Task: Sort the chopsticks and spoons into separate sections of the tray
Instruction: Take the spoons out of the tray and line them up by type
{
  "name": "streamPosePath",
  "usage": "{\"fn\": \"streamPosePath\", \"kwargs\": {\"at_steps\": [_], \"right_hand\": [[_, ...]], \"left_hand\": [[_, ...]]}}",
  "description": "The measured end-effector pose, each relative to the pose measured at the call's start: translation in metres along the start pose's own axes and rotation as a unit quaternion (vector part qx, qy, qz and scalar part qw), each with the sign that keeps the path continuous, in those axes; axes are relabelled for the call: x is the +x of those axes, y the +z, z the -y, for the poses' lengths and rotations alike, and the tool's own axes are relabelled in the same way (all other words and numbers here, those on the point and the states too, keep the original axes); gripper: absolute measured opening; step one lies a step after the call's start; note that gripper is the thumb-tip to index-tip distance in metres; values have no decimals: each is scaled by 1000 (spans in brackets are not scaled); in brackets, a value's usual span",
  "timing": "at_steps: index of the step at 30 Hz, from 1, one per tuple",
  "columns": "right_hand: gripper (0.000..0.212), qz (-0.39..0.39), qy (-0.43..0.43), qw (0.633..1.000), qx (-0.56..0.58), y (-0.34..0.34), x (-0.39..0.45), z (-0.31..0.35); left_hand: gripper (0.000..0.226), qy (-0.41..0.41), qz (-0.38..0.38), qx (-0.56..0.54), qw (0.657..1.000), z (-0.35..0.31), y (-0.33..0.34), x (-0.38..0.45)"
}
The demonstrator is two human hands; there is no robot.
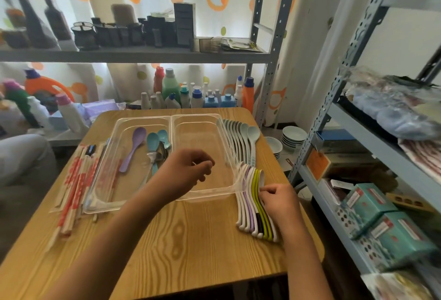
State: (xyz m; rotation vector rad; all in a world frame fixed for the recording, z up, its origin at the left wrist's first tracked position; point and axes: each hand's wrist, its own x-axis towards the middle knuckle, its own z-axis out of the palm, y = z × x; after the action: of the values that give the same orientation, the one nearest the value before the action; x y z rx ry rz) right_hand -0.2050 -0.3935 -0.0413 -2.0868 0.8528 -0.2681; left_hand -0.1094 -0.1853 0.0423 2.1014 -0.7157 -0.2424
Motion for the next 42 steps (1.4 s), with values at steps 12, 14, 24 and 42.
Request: {"fn": "streamPosePath", "kwargs": {"at_steps": [12,14,24,42], "right_hand": [[22,-20,14,1000,19,-11,-1,0],[21,-35,-3,999,27,-14,-4,5],[15,-28,-109,989,92,-6,-14,78],[17,32,-166,981,98,79,7,153]], "left_hand": [[12,1,3,4,1000,0,-5,-3],[13,1,1,4,1000,-1,-7,-4],[14,-26,-60,23,998,13,-35,-19],[43,-254,-116,25,960,83,-66,68]]}}
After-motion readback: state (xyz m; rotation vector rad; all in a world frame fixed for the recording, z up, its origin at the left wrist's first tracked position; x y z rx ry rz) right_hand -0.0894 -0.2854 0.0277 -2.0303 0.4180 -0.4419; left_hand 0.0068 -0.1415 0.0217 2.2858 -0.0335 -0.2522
